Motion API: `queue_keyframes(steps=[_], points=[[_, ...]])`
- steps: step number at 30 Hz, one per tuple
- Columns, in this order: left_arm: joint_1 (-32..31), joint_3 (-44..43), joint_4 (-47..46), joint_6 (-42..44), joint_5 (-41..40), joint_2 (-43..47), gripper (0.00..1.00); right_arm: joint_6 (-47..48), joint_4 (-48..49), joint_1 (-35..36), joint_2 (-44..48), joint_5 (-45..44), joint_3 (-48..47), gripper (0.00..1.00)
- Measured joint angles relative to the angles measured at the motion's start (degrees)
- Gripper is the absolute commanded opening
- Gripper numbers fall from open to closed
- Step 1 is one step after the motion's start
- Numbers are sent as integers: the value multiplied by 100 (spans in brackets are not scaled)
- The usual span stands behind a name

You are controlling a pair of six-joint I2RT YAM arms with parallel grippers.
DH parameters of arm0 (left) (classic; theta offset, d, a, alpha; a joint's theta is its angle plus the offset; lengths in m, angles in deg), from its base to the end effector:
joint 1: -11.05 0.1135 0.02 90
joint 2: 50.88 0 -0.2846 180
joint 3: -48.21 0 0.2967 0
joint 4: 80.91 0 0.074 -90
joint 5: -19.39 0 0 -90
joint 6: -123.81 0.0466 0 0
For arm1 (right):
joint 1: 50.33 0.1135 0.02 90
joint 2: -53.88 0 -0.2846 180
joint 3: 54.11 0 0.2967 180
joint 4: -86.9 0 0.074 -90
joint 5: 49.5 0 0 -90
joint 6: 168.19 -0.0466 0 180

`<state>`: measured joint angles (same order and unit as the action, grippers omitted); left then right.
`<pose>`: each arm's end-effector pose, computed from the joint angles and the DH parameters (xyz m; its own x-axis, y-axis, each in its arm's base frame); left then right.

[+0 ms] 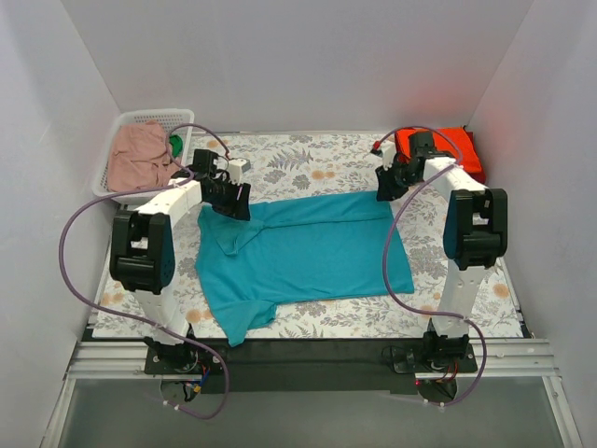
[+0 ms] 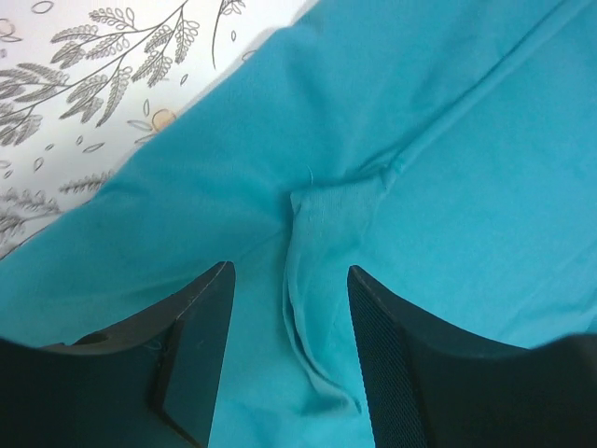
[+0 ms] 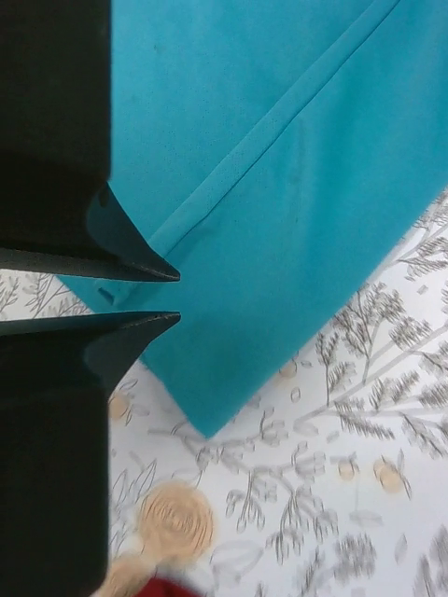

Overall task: Fold and stack the t-shirts
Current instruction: Fold the tshirt

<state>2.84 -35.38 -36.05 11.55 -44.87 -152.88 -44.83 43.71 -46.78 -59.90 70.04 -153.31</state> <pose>0.4057 -0.0790 0.1946 -0.9401 -0.2091 -0.2693 -0.0369 0.8476 -0.5294 0.4806 0.0528 0.2024 -0.5312 -0.5123 -0.6748 -0.7285 0.6829 0.0551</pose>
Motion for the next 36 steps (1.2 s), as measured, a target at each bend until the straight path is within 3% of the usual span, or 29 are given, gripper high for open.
queue_keyframes(steps=[7,14,22,25,31,36], points=[[-98,-413,-55,-374,214,-745,51,-39,-201,205,-654,-299,0,24],[-348,-417,-68,-483,345,-949,46,-37,-219,170,-660,-431,-37,24],[-732,-181,-70,-474,472,-883,19,-37,-315,175,-699,-529,-131,23],[-970,114,-42,-417,597,-595,19,-37,-337,173,-715,-540,-164,23],[-1381,562,179,-138,678,118,34,-13,-363,173,-717,-542,-173,24],[-1137,702,402,-66,708,424,41,68,-457,173,-691,-586,-173,28]])
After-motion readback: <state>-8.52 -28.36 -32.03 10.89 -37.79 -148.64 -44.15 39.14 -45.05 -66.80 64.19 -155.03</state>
